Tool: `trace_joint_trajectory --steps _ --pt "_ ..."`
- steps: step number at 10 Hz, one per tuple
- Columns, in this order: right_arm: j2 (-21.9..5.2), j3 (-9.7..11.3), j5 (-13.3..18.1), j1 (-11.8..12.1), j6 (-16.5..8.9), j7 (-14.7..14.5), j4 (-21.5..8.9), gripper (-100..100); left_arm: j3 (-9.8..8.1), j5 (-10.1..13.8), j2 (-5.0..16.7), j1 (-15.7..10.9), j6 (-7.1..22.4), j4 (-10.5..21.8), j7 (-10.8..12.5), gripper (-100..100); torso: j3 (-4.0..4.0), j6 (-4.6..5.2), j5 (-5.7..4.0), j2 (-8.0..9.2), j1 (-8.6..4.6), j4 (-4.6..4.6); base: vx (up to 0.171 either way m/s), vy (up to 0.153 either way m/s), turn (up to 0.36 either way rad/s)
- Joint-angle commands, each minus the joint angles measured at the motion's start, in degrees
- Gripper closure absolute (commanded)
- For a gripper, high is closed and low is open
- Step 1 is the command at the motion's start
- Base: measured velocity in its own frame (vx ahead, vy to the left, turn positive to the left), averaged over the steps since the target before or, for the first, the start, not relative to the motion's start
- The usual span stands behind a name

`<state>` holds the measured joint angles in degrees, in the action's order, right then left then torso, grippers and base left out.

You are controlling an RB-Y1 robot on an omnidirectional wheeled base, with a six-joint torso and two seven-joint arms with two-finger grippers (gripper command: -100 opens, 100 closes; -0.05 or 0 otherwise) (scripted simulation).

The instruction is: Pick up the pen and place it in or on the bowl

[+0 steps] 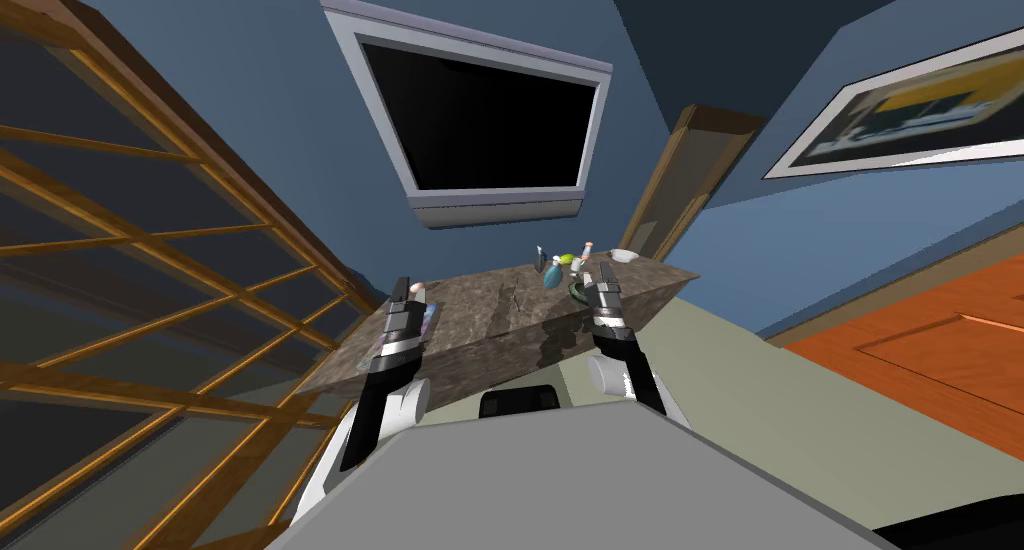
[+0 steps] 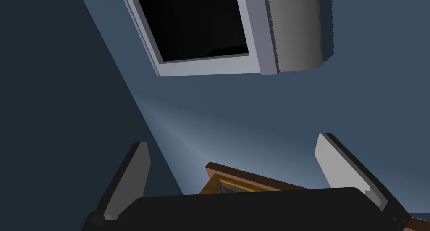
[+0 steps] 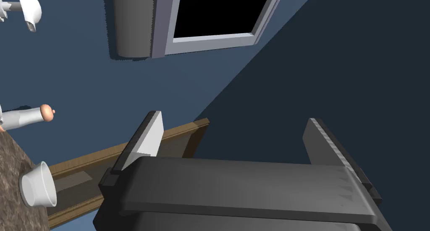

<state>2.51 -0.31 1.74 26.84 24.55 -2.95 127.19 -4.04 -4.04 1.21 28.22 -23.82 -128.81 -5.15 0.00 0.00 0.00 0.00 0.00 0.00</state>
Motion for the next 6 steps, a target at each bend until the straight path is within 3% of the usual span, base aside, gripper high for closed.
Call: trace_joint_trajectory --steps 1,6 --pt "-2.4 -0.1 -0.1 0.5 0.4 -0.1 -0.6 -100 0.0 0.0 0.0 0.0 0.0 0.0 0.0 0 0.0 0.0 0.0 0.0 0.0 0.0 -0.013 0.003 0.036" --pt "-11.3 -1.3 -0.8 4.5 3.2 -0.7 -5.6 -100 0.0 0.0 0.0 0.0 0.0 0.0 0.0 0 0.15 -0.01 0.0 0.26 -0.02 0.06 -0.055 0.005 0.102"
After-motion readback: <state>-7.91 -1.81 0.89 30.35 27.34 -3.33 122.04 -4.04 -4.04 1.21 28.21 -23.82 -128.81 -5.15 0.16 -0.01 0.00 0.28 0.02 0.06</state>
